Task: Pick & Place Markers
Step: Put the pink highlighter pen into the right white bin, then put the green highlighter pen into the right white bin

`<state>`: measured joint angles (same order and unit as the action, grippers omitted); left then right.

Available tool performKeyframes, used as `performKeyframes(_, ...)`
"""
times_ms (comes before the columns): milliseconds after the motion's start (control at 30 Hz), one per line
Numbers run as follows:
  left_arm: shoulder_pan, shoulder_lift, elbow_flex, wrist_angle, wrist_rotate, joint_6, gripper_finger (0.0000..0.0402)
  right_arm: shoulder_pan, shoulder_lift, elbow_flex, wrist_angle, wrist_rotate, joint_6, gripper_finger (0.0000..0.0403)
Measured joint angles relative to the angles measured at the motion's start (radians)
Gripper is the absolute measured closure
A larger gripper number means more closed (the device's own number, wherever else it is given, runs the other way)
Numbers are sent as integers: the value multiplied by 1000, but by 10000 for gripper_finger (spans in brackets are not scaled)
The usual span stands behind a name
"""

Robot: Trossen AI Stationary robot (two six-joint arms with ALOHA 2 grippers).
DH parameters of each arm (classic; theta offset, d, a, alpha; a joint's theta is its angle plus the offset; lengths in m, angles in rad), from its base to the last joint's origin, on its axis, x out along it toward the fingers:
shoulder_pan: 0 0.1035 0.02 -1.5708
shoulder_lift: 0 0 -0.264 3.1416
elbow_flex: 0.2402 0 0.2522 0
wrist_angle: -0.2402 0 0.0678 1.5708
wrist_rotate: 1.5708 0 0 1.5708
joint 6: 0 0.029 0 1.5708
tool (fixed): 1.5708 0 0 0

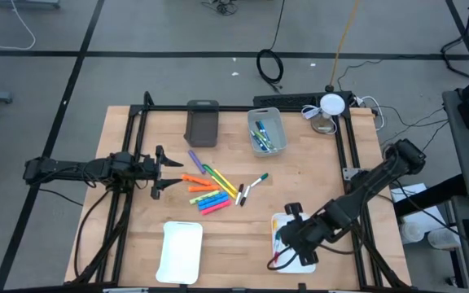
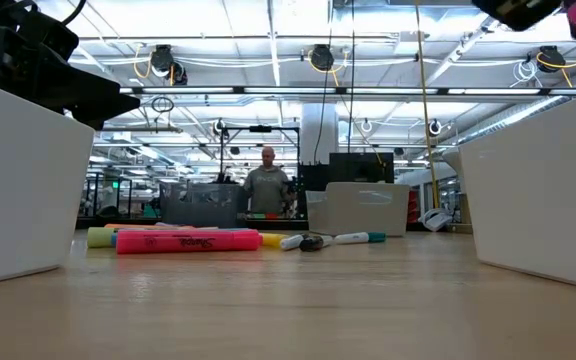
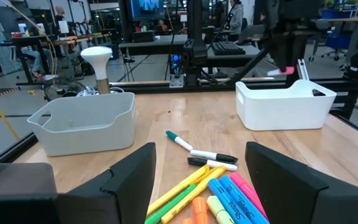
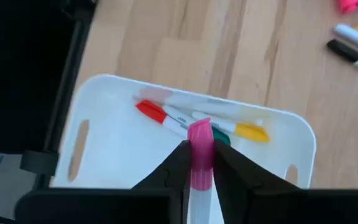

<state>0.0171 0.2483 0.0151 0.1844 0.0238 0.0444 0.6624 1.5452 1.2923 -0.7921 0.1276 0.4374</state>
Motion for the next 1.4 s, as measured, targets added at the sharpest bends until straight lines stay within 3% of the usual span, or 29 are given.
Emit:
performKeyframes(367,0,0,0,0,0,0,151,-3,0,-57,50,4,42,298)
performKeyframes(633,0,0,0,0,0,0,151,-53,-1,-57,123,116,-118,266)
performKeyframes(800,0,0,0,0,0,0,151,-172,-1,-57,136,159,-228,249)
performKeyframes(1033,0,0,0,0,0,0,151,-439,-1,-57,140,157,-384,220)
performKeyframes(1100,0,0,0,0,0,0,151,-518,7,-57,162,125,-435,213)
performKeyframes(1233,0,0,0,0,0,0,151,-647,38,-57,225,-42,-502,204)
performKeyframes(1400,0,0,0,0,0,0,151,-717,117,-58,282,-159,-563,206)
